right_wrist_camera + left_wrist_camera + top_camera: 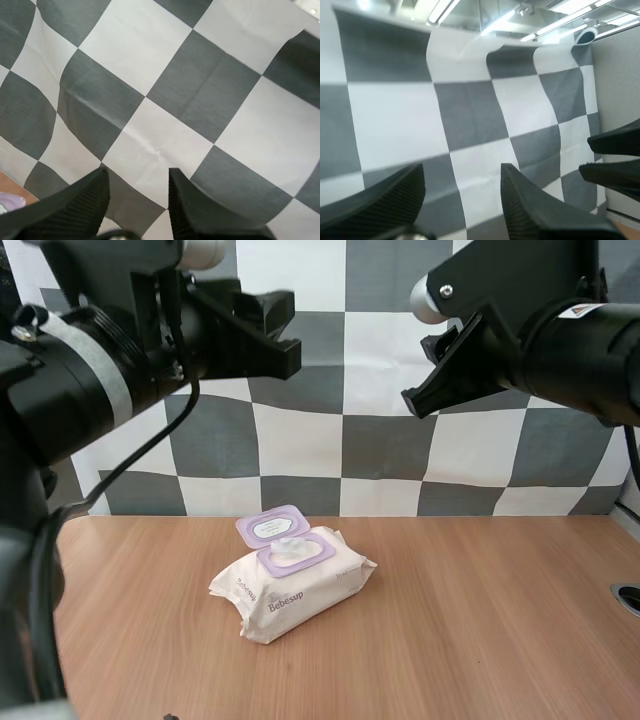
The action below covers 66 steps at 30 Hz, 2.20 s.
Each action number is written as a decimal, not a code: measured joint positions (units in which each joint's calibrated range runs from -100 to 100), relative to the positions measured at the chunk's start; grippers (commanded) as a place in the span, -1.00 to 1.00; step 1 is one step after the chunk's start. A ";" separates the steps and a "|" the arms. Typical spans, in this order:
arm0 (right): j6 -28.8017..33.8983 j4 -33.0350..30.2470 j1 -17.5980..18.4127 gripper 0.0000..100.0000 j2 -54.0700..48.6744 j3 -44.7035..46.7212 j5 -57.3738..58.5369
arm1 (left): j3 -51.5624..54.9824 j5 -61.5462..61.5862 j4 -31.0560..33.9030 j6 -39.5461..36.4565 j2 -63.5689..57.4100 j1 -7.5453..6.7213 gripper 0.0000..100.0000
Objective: Open the wet wipes lid
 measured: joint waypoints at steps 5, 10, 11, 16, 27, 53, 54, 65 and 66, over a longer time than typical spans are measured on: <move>7.27 -8.24 -1.10 0.24 -9.59 0.00 0.25 | -0.56 -11.61 2.47 4.31 -2.49 0.00 0.41; 10.49 -14.47 -3.36 0.16 -16.62 0.00 2.01 | 4.65 -24.79 10.87 2.13 -2.74 0.00 -0.99; 10.50 -14.85 -3.56 0.16 -16.97 0.00 2.51 | 5.84 -27.44 12.36 0.79 -2.74 0.00 -1.00; 12.08 -13.19 -5.06 0.13 -16.92 0.00 3.30 | 10.65 -40.35 14.77 -6.64 -0.03 0.00 -1.00; 14.17 -8.37 -8.97 -0.40 -17.49 2.38 7.91 | 14.65 -37.48 -0.92 -23.17 5.57 1.62 -1.00; 14.12 11.27 -8.14 -1.00 -23.05 44.74 -29.00 | 32.00 -39.74 21.66 -30.76 -11.57 -8.17 0.23; 14.12 11.41 -8.14 -1.00 -23.05 44.93 -28.63 | 32.85 -40.82 22.30 -30.17 -11.55 -8.49 0.22; 13.64 12.21 -8.14 -1.00 -23.05 51.42 -21.53 | 45.87 -69.42 29.52 -20.85 -11.69 -12.65 -0.97; 13.28 12.11 -8.14 -1.00 -23.05 51.68 -20.70 | 46.22 -70.47 29.52 -20.63 -11.69 -12.72 -1.00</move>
